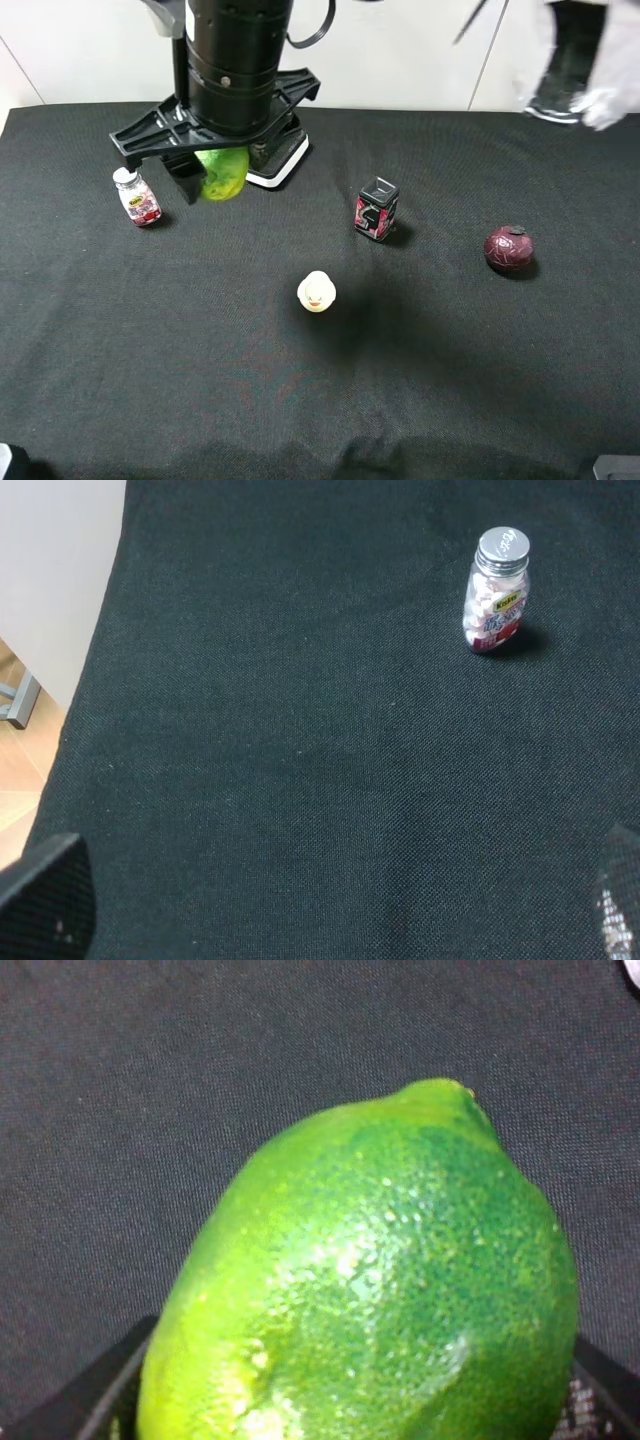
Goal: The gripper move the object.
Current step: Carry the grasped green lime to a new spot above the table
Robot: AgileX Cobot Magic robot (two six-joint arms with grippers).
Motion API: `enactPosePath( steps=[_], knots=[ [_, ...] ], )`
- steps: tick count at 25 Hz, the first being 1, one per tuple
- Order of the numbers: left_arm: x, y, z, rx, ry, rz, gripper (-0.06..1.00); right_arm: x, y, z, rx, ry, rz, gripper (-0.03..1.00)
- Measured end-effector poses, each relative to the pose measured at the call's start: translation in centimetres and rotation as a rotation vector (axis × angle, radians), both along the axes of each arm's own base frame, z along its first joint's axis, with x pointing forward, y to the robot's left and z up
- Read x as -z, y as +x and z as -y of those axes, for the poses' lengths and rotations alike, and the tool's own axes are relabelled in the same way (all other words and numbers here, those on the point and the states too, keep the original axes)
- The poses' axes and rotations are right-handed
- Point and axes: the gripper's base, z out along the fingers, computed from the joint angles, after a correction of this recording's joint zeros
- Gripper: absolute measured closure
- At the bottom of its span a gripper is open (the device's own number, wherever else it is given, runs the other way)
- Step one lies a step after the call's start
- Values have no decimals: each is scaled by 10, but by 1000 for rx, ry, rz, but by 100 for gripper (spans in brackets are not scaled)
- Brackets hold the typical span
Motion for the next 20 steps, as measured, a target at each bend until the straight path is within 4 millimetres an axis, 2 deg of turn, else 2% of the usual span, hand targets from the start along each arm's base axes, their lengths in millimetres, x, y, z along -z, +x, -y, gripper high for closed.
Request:
enactPosePath(
  steps=[20],
  knots=[
    [0,0,0,0,0,0,-5,46,21,-41,14,106,6,47]
  ],
)
